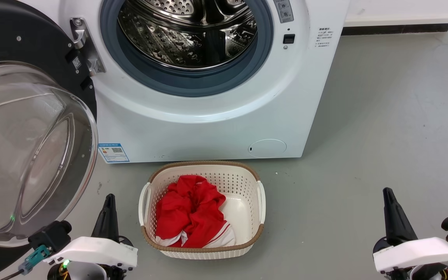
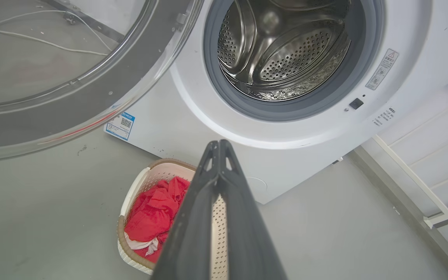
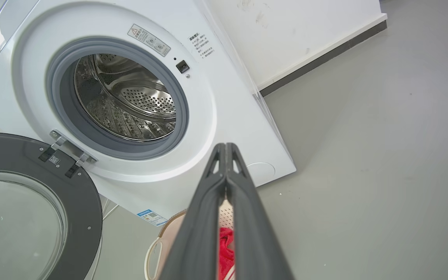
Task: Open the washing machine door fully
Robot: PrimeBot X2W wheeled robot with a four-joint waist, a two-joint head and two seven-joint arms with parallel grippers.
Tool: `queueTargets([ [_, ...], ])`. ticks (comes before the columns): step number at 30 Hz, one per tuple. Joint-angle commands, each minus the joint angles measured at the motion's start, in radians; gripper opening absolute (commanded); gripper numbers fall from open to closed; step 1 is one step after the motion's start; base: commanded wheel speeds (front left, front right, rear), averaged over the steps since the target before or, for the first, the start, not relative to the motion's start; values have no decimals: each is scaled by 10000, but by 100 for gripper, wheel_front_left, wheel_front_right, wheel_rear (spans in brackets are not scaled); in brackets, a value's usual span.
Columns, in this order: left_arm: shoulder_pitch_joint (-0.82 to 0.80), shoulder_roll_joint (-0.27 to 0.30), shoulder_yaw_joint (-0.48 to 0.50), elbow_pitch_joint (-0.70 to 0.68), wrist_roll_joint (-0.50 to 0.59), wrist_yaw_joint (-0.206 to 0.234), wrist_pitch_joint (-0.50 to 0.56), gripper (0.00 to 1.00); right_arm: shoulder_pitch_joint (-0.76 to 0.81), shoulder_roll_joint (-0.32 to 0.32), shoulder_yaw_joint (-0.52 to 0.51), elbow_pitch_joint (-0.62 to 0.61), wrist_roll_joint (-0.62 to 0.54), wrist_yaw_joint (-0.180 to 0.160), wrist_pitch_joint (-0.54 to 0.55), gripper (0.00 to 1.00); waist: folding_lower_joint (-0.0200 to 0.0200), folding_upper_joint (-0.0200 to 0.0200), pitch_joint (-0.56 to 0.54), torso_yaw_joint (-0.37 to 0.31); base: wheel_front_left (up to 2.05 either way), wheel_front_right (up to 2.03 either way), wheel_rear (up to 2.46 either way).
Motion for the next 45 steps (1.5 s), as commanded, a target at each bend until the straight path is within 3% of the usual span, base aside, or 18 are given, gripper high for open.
queueTargets([
  [1,-246,20,69,-150,-489,-57,96,0,-330,-106,-22,-69,538,-2,81,0,0,0,-14,3,0,0,0],
  [45,-394,-91,444,-101,-5810,-401,1422,0,-741,-169,-266,356,6093,-3,1340,0,0,0,-291,47,0,0,0],
])
